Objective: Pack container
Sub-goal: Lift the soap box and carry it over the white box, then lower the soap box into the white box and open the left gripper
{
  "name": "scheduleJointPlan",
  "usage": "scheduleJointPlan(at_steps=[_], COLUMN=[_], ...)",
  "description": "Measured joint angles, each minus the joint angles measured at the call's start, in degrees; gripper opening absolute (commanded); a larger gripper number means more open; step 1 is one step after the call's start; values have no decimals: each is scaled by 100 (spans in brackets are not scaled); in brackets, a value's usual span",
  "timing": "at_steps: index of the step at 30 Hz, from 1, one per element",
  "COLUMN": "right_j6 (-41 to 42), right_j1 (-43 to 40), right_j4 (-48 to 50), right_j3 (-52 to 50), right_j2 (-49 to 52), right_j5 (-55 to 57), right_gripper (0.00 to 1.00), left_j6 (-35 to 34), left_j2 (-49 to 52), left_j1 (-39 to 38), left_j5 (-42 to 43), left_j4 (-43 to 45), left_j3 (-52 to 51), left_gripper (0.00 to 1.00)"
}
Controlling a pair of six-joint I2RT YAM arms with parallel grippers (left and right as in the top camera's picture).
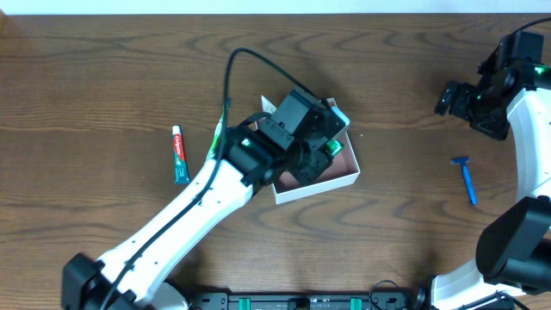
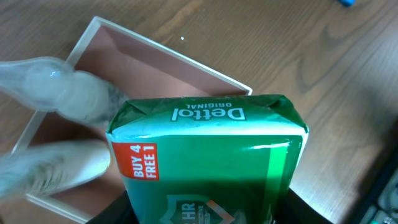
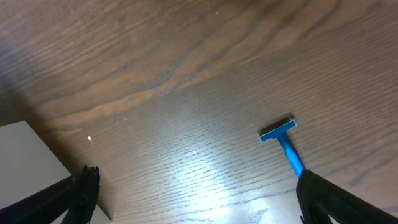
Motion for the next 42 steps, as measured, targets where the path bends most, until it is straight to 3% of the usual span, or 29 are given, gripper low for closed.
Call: scheduleJointPlan(at_steps=[15,42], right_j6=[0,0], right_j1=[0,0], right_j4=[0,0], right_j3=[0,0], right_j2=[0,0], right_j5=[0,-2], right_gripper=[99,99], left_j6=[1445,1847], left_j2=[730,1880], left_j1=[0,0], left_j5=[-17,-20], left_j4=[487,1231], left_j3=[0,0], left_gripper=[22,22])
